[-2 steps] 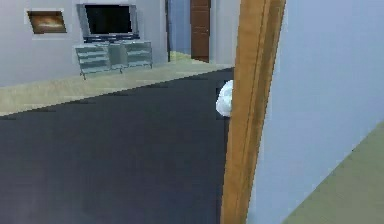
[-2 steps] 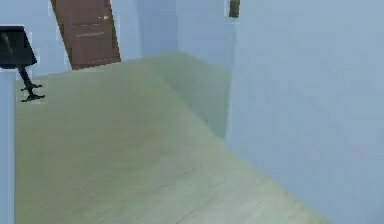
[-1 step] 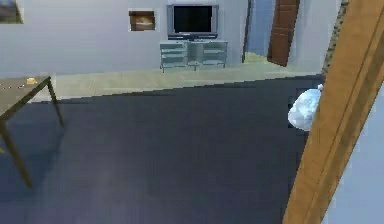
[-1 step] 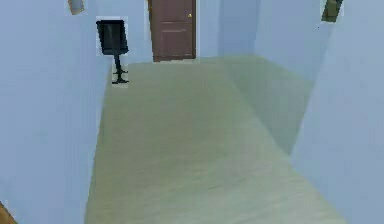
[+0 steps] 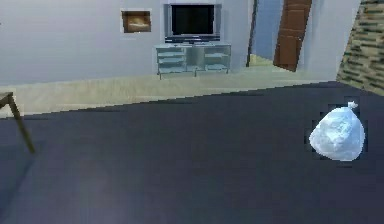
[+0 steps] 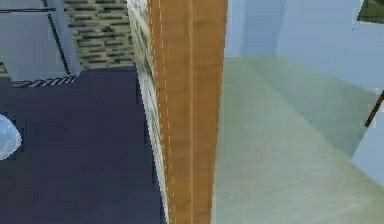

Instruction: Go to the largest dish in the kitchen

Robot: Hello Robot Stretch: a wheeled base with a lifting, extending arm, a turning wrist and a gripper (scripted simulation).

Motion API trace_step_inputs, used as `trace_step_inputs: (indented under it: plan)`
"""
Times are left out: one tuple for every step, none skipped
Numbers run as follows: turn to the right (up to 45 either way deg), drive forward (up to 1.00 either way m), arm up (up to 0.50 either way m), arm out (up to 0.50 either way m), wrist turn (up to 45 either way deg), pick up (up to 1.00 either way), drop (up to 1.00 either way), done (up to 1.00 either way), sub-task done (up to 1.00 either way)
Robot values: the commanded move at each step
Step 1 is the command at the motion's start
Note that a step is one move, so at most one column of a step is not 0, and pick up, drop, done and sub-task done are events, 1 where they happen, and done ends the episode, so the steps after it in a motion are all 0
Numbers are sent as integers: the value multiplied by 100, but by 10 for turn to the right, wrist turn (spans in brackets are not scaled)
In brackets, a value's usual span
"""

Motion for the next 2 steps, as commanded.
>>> trace_step_inputs:
  plan:
    - [-330,0,0,0,0,0,0,0,0]
    - [0,100,0,0,0,0,0,0,0]
